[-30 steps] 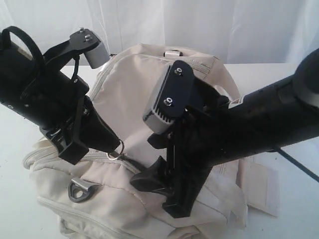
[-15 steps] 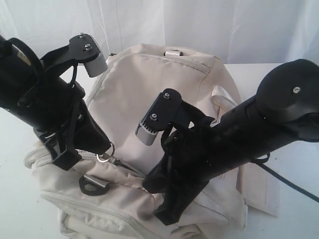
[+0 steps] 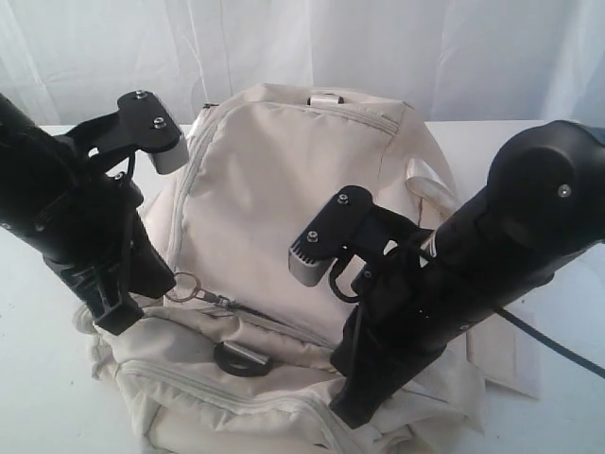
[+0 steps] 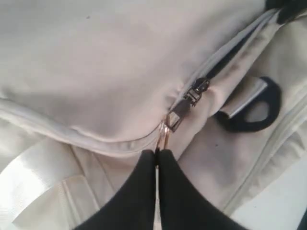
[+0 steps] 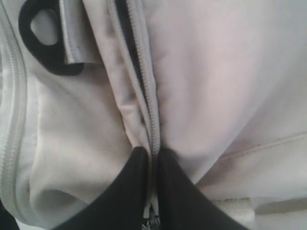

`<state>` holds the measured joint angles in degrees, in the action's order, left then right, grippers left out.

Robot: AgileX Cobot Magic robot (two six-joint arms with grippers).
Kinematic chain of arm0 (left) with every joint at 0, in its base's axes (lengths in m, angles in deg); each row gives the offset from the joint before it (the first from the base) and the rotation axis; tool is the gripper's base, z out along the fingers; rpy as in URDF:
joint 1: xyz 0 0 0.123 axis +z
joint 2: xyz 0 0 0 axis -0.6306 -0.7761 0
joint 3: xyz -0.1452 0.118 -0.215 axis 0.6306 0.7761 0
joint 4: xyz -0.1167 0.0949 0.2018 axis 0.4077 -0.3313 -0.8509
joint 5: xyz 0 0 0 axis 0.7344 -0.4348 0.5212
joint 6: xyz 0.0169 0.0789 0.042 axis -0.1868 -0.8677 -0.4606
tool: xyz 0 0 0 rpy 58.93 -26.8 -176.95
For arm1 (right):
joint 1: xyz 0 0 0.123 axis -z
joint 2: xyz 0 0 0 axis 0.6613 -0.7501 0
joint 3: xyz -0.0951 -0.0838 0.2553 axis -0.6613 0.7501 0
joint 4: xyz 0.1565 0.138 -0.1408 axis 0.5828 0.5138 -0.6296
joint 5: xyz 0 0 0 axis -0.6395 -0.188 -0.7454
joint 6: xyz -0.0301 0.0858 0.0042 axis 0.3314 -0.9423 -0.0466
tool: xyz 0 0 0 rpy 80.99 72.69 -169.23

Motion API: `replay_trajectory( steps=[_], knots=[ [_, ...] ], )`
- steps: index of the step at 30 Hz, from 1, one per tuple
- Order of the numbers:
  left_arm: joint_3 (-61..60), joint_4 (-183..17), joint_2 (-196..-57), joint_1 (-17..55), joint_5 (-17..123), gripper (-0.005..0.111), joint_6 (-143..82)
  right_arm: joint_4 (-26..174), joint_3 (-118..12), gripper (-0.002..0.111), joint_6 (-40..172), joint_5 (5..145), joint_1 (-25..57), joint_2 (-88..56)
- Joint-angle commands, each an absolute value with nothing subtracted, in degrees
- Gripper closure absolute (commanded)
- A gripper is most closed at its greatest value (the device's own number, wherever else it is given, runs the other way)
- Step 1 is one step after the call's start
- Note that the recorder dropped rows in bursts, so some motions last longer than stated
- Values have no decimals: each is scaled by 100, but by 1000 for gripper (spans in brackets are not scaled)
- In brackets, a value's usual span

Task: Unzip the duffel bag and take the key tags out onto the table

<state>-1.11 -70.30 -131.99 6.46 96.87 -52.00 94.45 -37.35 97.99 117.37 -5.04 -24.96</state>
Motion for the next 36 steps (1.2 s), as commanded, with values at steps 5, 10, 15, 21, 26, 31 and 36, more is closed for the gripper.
replay_trajectory(
  steps=[5, 10, 15, 21, 26, 31, 36],
  knots=[
    [-67, -7529, -13135, 646, 9644, 107, -4747, 8469, -3694, 108, 9325, 12336, -484, -2489],
    [-67, -7769, -13135, 646, 9664, 107, -4567, 7686, -3694, 108, 8487, 12553, -484, -2489],
    [-67, -7987, -13135, 646, 9664, 107, -4372, 6165, -3694, 108, 7071, 12936, -484, -2489],
    [-67, -8026, -13135, 646, 9664, 107, -4318, 5271, -3694, 108, 5901, 12850, -484, -2489],
    [-67, -7960, -13135, 646, 9628, 107, -4283, 5456, -3935, 92, 5901, 12617, -484, -2424],
    [-67, -7807, -13135, 646, 9603, 107, -4295, 5874, -4291, 66, 6124, 12506, -484, -2085],
    [-67, -7723, -13135, 646, 9580, 107, -4295, 7505, -4579, 55, 7369, 12014, -484, -1598]
  ],
)
